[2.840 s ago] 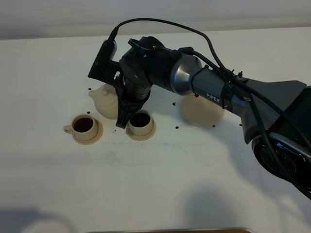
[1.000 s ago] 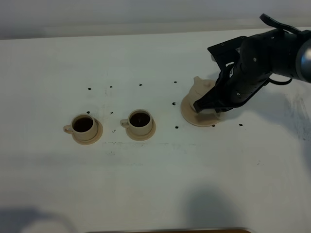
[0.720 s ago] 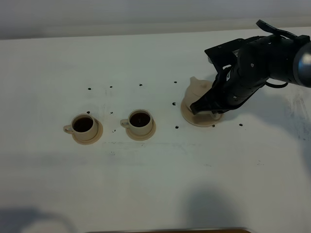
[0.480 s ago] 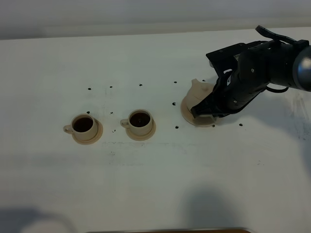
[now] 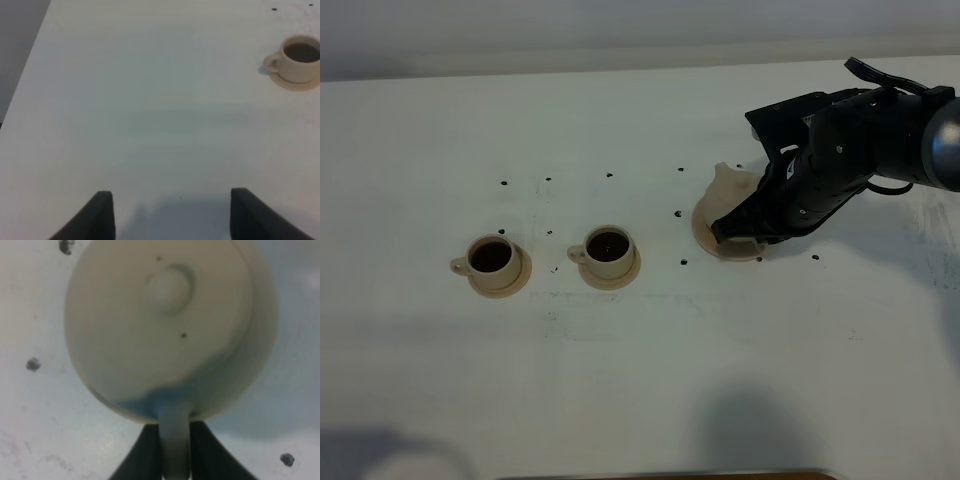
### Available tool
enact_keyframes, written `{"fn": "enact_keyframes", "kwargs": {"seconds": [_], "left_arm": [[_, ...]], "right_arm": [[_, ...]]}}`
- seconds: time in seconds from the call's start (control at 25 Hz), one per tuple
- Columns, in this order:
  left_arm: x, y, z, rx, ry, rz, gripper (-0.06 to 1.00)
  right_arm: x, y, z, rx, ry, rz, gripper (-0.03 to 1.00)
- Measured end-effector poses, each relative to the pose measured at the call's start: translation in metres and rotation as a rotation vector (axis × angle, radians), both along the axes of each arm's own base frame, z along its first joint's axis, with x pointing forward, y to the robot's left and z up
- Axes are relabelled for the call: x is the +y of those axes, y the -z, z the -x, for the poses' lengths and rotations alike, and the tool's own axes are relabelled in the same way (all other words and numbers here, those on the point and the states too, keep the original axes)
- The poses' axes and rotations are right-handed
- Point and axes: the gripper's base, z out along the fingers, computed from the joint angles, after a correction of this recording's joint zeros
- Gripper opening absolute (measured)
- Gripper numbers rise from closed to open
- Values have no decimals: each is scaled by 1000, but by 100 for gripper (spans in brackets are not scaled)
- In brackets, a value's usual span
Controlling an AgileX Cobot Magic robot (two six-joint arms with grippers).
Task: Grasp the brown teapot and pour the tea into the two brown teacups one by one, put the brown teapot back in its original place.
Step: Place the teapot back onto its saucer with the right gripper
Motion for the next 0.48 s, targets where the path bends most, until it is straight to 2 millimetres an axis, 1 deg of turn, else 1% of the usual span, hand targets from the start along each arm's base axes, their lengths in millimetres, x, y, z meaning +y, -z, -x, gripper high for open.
{"fn": "enact_keyframes", "kwargs": {"seconds": [0.08,0.2,0.28,0.36,0.48], "left_arm": [[0,0,0,0,0,0,49],[0,0,0,0,0,0,49],[0,0,0,0,0,0,49],[0,0,0,0,0,0,49],[0,0,0,0,0,0,49]], "right_arm": [[0,0,0,0,1,0,29],[0,-1,0,-1,14,-6,48],[-1,-10,1,-19,21,-17,56],[-2,-26,3,-58,23,-32,58],[-10,-60,8,-134,37,-61,55]]}}
